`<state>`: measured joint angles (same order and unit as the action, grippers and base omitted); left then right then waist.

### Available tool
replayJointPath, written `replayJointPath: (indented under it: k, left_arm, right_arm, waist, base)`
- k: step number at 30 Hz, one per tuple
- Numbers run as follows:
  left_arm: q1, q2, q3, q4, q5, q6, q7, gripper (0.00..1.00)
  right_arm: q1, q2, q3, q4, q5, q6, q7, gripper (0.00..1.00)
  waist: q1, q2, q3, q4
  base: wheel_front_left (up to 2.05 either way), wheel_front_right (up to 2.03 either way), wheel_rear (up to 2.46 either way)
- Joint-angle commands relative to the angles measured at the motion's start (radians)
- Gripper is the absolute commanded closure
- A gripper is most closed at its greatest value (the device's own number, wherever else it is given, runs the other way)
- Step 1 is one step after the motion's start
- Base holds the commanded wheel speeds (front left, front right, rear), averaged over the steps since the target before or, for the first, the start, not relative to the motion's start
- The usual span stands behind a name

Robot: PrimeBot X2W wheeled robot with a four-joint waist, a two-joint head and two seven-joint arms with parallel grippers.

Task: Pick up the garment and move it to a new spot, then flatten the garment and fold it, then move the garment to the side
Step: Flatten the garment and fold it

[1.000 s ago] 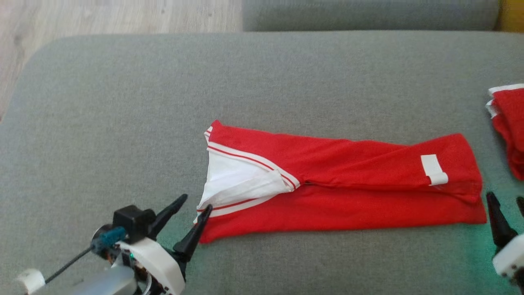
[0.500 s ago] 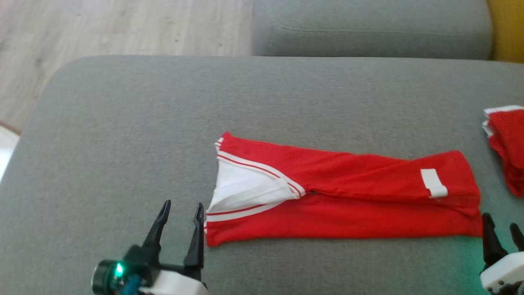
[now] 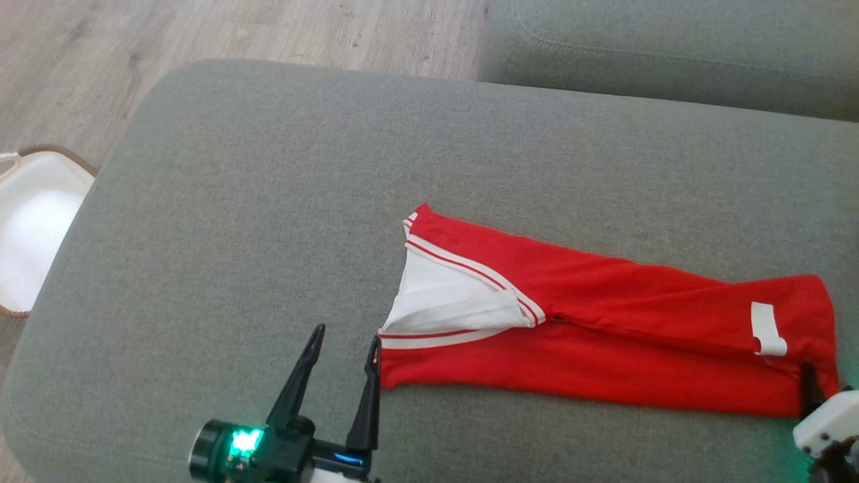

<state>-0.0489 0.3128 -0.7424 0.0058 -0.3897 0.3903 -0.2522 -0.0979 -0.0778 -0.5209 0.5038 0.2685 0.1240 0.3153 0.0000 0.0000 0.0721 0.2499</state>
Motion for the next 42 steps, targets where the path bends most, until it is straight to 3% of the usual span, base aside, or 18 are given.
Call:
replayJointPath:
  k: [1, 4, 5, 6, 7, 12, 18, 25, 30, 34, 42]
  left_arm:
    - [-0.015, -0.005, 0.045, -0.022, 0.016, -0.008, -0.009, 0.00]
    - [-0.013, -0.021, 0.066, -0.019, 0.032, -0.028, -0.009, 0.00]
    - [-0.013, -0.026, 0.074, -0.017, 0.037, -0.035, -0.009, 0.00]
    - [-0.011, -0.031, 0.081, -0.015, 0.041, -0.041, -0.009, 0.00]
    - [-0.010, -0.035, 0.089, -0.012, 0.044, -0.047, -0.009, 0.00]
    - [0.004, -0.055, 0.128, -0.001, 0.059, -0.075, -0.009, 0.00]
    - [0.020, -0.080, 0.161, 0.007, 0.082, -0.105, -0.009, 0.00]
    - [0.039, -0.103, 0.194, 0.017, 0.106, -0.132, -0.009, 0.00]
    - [0.051, -0.117, 0.211, 0.027, 0.119, -0.149, -0.009, 0.00]
    - [0.055, -0.128, 0.214, 0.039, 0.129, -0.169, -0.010, 0.00]
    - [0.065, -0.139, 0.218, 0.054, 0.142, -0.195, -0.010, 0.00]
  right_arm:
    - [-0.029, -0.011, 0.018, -0.014, -0.015, 0.007, 0.014, 0.00]
    - [-0.034, -0.005, 0.026, 0.007, -0.006, 0.007, 0.046, 0.02]
    - [-0.034, -0.004, 0.033, 0.011, 0.001, 0.007, 0.053, 0.57]
    - [-0.034, -0.003, 0.039, 0.011, 0.008, 0.007, 0.056, 0.95]
    - [-0.034, -0.002, 0.047, 0.010, 0.017, 0.007, 0.057, 1.00]
    - [-0.025, -0.019, 0.080, -0.016, 0.055, 0.007, 0.026, 1.00]
    - [-0.001, -0.085, 0.061, -0.076, 0.090, 0.007, -0.013, 1.00]
    - [0.050, -0.118, 0.062, -0.269, 0.182, 0.007, 0.032, 1.00]
    - [0.074, -0.065, 0.148, -0.497, 0.282, 0.007, 0.059, 1.00]
    - [0.085, -0.041, 0.264, -0.629, 0.285, 0.007, 0.064, 1.00]
    - [0.063, 0.007, 0.495, -0.671, 0.269, 0.007, 0.042, 1.00]
  waist:
    - [0.0000, 0.0000, 0.006, 0.004]
    - [0.0000, 0.0000, 0.015, 0.009]
    - [0.0000, 0.0000, 0.016, 0.009]
    - [0.0000, 0.0000, 0.018, 0.009]
    - [0.0000, 0.0000, 0.019, 0.008]
    - [0.0000, 0.0000, 0.017, -0.013]
    - [0.0000, 0.0000, 0.011, -0.061]
    - [0.0000, 0.0000, -0.003, -0.103]
    - [0.0000, 0.0000, -0.015, -0.116]
    - [0.0000, 0.0000, -0.026, -0.108]
    - [0.0000, 0.0000, -0.040, -0.050]
  base:
    - [0.00, 0.00, 0.00]
    - [0.00, 0.00, 0.00]
    - [0.00, 0.00, 0.00]
    - [0.00, 0.00, 0.00]
    - [0.00, 0.00, 0.00]
    - [0.00, 0.00, 0.00]
    - [0.00, 0.00, 0.00]
    - [0.00, 0.00, 0.00]
    - [0.00, 0.00, 0.00]
    - [0.00, 0.00, 0.00]
    - [0.00, 0.00, 0.00]
